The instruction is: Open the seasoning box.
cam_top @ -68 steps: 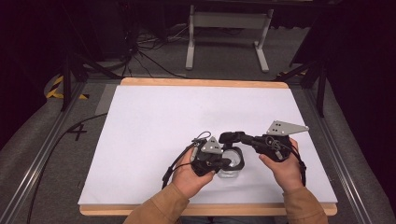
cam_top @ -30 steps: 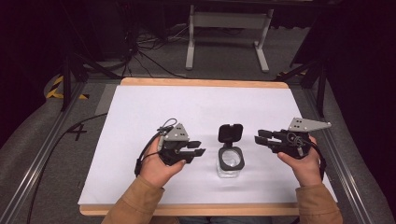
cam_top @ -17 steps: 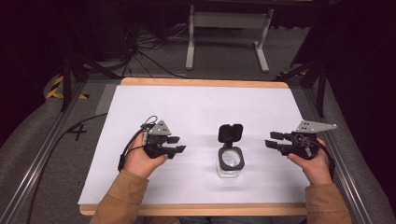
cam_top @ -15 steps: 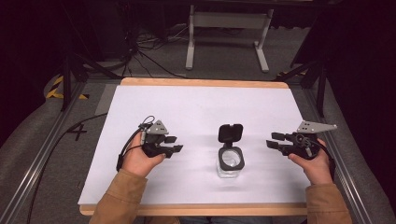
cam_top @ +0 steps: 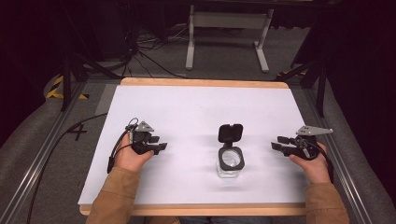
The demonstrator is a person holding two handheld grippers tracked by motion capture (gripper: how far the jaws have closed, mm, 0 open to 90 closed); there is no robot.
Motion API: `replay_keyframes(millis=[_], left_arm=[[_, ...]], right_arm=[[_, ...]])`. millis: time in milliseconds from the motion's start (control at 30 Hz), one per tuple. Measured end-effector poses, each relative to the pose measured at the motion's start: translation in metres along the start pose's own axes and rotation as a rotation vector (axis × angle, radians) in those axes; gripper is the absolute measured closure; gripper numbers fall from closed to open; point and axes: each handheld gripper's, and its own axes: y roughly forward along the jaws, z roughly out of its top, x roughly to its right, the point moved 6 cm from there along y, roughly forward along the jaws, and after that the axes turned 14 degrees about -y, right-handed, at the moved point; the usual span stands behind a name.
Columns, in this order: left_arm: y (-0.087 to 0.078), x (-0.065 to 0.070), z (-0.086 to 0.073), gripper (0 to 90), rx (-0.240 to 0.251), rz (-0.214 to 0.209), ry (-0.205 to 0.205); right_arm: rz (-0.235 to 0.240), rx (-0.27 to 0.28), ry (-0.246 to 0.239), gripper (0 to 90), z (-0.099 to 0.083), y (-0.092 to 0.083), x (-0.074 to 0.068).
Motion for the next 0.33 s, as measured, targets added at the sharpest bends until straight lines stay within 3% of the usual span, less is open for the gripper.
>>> replay_keyframes(millis=[233, 333], left_arm=[[0.007, -0.009, -0.006, 51.8, -0.015, 0.002, 0.0], [0.009, -0.01, -0.008, 50.9, -0.032, 0.023, 0.028]], right_arm=[[-0.009, -0.069, 0.003, 53.0, -0.014, 0.011, 0.002], [-0.018, -0.063, -0.002, 52.4, -0.013, 0.013, 0.001]])
